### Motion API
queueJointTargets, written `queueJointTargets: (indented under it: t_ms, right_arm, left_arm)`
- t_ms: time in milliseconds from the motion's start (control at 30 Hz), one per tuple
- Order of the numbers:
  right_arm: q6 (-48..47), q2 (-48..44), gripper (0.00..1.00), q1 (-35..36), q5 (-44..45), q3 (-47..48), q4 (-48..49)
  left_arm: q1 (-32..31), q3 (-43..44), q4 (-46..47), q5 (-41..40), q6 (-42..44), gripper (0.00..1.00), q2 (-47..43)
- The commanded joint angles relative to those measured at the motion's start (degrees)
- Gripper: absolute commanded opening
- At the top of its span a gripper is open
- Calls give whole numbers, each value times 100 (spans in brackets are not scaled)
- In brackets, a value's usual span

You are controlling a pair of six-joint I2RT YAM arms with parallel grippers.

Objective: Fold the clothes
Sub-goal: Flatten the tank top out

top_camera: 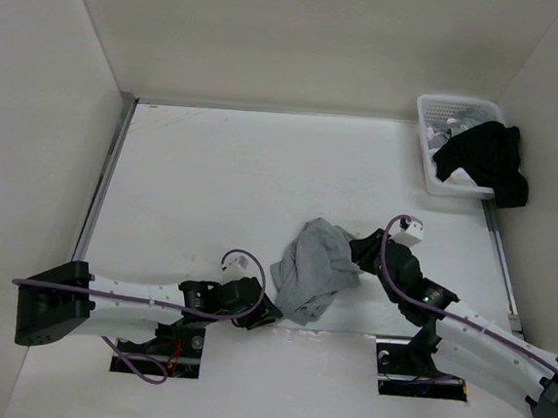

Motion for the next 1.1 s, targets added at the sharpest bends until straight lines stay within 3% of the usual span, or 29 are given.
queueJointTargets:
  t_ms: [0, 267, 400, 567, 733, 800, 900, 1067]
  right_arm:
    - [62, 62, 39, 110, -12, -83, 403]
    - [114, 229, 38, 268, -21, -65, 570]
    - [158, 194, 38, 321, -4, -100, 570]
    - [167, -25, 39, 286, -12, -215, 474]
    - [307, -228, 43, 6, 102, -180, -167]
    - [352, -228, 43, -109, 119, -136, -440]
    - [334, -88, 43, -180, 102, -31, -695]
    - [553, 176, 41, 48, 58, 207, -1370]
  left_arm:
    - [-2, -284, -696, -538, -201, 28, 86]
    - [42, -328, 25, -353, -140, 22, 657]
    - [25, -363, -36, -344, -157, 13, 518]
    - [-71, -276, -790, -511, -210, 8, -53]
    - [-2, 154, -2151, -1151, 88, 0, -1141]
    - [278, 331, -2706, -1503, 343, 0, -1757]
    - [1208, 507, -3419, -1786, 1001, 0, -2846]
    - [3273, 542, -3246, -954, 2372, 0, -3482]
